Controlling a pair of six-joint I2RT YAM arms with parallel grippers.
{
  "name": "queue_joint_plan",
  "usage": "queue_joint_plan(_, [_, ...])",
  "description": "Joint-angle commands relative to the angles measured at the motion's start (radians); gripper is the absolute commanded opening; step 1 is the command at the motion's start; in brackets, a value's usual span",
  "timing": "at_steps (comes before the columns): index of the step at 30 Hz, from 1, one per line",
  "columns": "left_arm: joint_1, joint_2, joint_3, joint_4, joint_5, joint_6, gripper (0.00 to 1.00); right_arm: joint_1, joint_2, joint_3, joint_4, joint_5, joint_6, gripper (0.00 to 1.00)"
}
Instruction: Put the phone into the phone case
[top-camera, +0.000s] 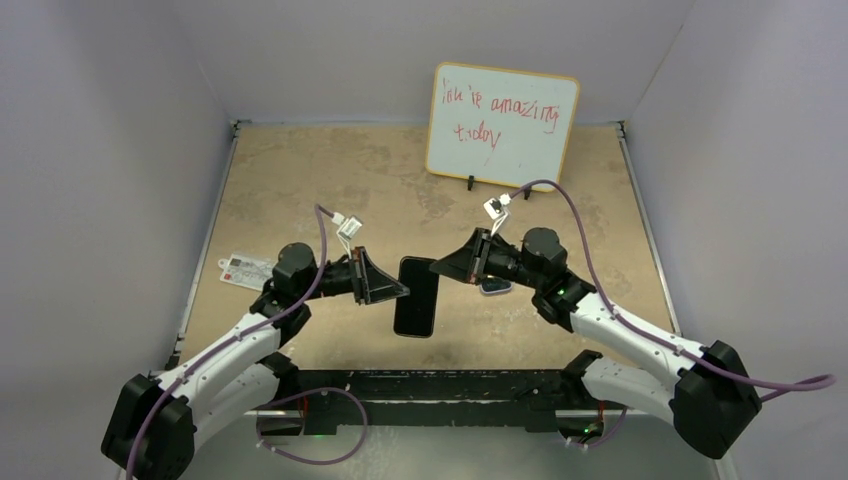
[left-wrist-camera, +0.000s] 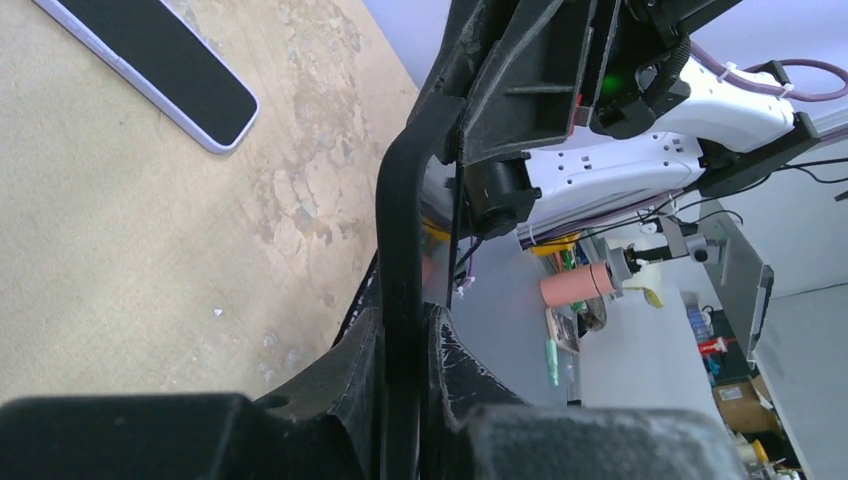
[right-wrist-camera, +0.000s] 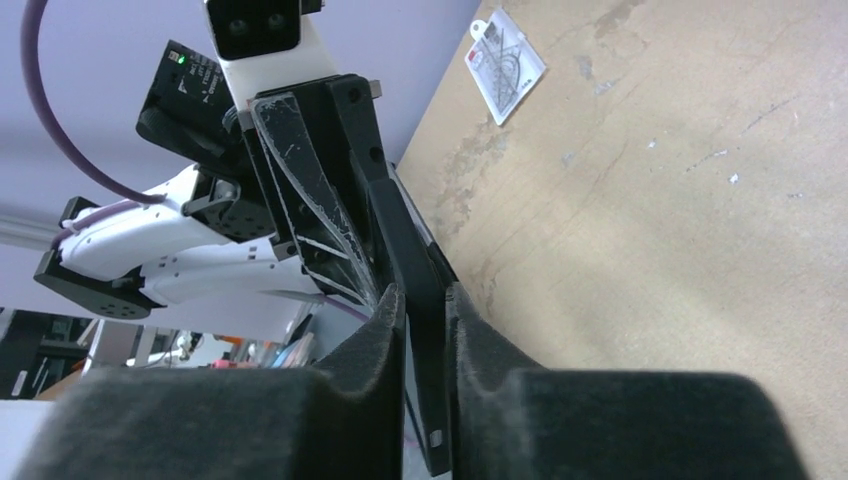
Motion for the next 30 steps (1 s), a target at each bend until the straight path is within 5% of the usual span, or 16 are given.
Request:
queue_joint_plan(1, [-0.006,-0.009,0.000,0.113,-0.023,-0.021,0.00,0.005,-0.006,0.048,0.073,-0.007,0.016,0.29])
queue_joint_plan(6, [-0.005,0.004,0.002,0.158,-0.139,-0.050,0.00,0.005,-0.019,-0.020,0.050,-0.041,0.007,0.66])
queue_joint_plan(12, [-0.004,0.086,0.010,0.275,-0.235,-0.090,0.00,0.006,-0.021,-0.125,0.103,-0.040,0.037,0.72])
queue_joint_plan(20, [-0.004,0.206,-0.003,0.465,-0.257,-0.160,0.00,0.006,0.038,-0.181,0.207,-0.048,0.076,0.54])
queue_joint_plan(26, [-0.004,0.217,0.002,0.392,-0.308,-0.119,0.00,0.006,0.071,-0.193,0.217,-0.034,0.097,0.01])
queue_joint_plan(30, [-0.004,0.213,0.001,0.332,-0.338,-0.085,0.00,0.006,0.075,-0.204,0.233,-0.002,0.119,0.00])
